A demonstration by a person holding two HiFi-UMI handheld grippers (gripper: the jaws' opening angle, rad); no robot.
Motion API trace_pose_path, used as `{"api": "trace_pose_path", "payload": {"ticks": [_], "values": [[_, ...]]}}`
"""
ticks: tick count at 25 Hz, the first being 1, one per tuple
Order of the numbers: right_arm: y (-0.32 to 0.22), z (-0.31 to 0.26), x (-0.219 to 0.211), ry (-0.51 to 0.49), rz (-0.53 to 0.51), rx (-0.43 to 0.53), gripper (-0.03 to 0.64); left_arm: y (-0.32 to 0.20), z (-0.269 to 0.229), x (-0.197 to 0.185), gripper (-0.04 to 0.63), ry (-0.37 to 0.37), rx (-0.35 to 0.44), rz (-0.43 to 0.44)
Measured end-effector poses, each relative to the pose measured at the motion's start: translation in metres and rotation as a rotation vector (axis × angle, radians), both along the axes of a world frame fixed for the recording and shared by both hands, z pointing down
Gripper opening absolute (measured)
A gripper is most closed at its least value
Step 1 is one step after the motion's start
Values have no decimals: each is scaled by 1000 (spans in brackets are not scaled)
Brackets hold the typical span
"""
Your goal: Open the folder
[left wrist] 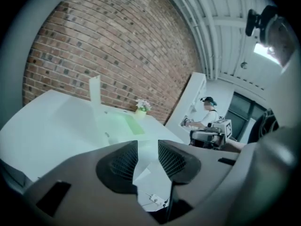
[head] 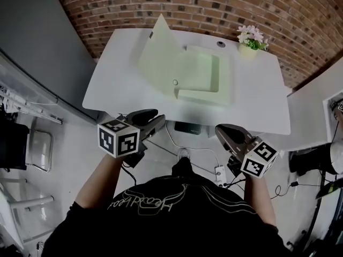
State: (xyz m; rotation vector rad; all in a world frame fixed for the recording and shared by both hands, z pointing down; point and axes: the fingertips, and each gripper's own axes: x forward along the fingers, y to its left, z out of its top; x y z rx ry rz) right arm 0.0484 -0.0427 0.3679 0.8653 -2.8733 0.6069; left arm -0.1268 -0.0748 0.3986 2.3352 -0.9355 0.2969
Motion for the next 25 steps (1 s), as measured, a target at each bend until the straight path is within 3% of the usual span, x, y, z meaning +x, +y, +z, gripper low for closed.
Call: {"api": "trace_pose_path", "payload": {"ticks": [3, 7, 11, 14, 20, 25], "values": [[28, -19, -17, -65, -64, 5, 3, 38, -25, 21, 133, 28, 57, 117], [53, -29, -26, -94, -61, 15, 3, 76, -47, 37, 133, 71, 102, 206], [70, -29, -33, -147, -46, -18, 3, 100, -61, 41, 124, 154, 116, 241], [82, -35, -37, -179, -47, -26, 3, 109, -68, 42, 31, 197, 125, 236], [101, -44, -39, -212, -35, -23, 3, 122, -71, 49, 3, 192, 148, 262], [112, -42, -41, -183, -39, -15, 3, 130, -69, 53, 3, 179, 153, 274]]}}
